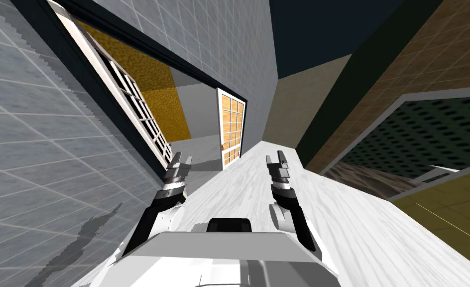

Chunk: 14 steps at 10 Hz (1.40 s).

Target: Push the door open

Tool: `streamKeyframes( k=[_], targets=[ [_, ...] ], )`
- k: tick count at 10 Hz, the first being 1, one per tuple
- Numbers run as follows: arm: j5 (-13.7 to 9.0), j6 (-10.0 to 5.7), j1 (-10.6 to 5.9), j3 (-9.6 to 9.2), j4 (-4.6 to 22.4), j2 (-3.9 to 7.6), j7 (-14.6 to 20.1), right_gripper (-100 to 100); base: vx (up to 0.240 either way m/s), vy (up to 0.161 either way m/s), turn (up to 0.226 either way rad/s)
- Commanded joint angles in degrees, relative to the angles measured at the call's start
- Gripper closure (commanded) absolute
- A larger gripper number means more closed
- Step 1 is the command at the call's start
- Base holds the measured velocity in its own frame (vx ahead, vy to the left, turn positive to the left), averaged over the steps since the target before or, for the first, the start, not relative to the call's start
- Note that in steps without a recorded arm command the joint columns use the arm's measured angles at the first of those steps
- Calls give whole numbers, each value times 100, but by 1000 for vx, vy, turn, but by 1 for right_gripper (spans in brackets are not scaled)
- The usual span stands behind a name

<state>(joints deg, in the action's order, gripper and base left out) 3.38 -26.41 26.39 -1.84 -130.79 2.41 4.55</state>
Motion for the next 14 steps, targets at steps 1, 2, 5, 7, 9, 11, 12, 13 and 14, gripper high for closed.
streamKeyframes(
  k=[1, 2, 5, 7, 9, 11, 12, 13, 14],
  targets=[
    [-72, -47, 10, 11, 81, 32, 77, -100, 19, -6, 234],
    [-151, -98, 20, 23, 169, 62, 159, -100, 85, -12, 313],
    [-354, -230, 47, 54, 396, 129, 375, -100, 95, -27, 280],
    [-509, -331, 68, 77, 570, 170, 538, -100, 104, -37, 281],
    [-681, -443, 90, 103, 762, 211, 720, -100, 108, -51, 349],
    [-875, -570, 116, 132, 979, 250, 926, -100, 99, -51, 343],
    [-973, -633, 129, 147, 1089, 269, 1029, -100, 99, -68, 352],
    [-1086, -707, 144, 164, 1215, 285, 1149, -100, 116, -74, 352],
    [-1143, -744, 152, 173, 1278, 293, 1209, -100, 112, -67, 265]
  ],
)
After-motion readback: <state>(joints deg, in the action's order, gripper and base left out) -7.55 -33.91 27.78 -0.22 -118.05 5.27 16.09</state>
